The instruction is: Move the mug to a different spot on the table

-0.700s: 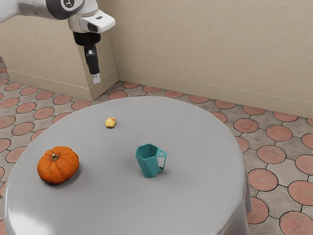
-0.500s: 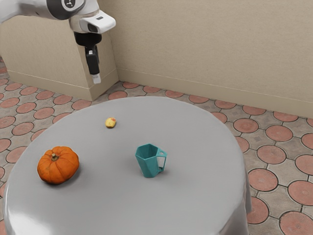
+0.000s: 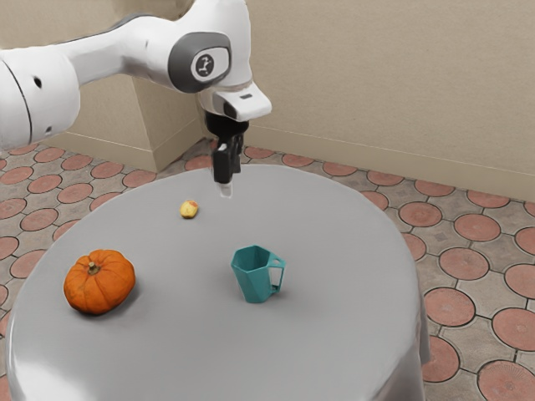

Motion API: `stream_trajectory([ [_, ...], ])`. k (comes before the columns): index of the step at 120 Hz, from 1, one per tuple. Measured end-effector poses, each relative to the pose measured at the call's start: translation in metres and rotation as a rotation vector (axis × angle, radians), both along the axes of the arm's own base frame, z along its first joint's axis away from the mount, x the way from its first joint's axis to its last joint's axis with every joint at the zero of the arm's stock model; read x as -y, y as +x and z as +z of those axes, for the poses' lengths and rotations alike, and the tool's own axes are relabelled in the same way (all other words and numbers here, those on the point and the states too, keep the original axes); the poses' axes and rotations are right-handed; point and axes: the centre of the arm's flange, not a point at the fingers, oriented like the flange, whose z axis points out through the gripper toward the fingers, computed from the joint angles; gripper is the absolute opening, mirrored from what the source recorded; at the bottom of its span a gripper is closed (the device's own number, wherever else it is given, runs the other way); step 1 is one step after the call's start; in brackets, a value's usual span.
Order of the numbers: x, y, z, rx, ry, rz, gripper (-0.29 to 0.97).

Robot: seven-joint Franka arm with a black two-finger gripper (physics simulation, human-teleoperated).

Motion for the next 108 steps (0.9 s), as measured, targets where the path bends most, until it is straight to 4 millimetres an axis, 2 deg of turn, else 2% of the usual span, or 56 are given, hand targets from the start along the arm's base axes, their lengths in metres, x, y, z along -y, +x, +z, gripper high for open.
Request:
stream_trajectory([
  [8,0.008,0.003,-0.023,0.000,-0.007,-0.027,0.68],
  [22,0.019,0.002,-0.050,0.000,-0.015,-0.063,0.68],
  [30,0.036,-0.001,-0.062,-0.001,-0.017,-0.097,0.68],
  [50,0.052,0.009,-0.109,-0.008,-0.016,-0.106,0.68],
  [87,0.058,0.026,-0.180,-0.006,0.000,-0.016,0.68],
  [108,0.061,0.033,-0.205,0.027,0.036,0.005,0.68],
])
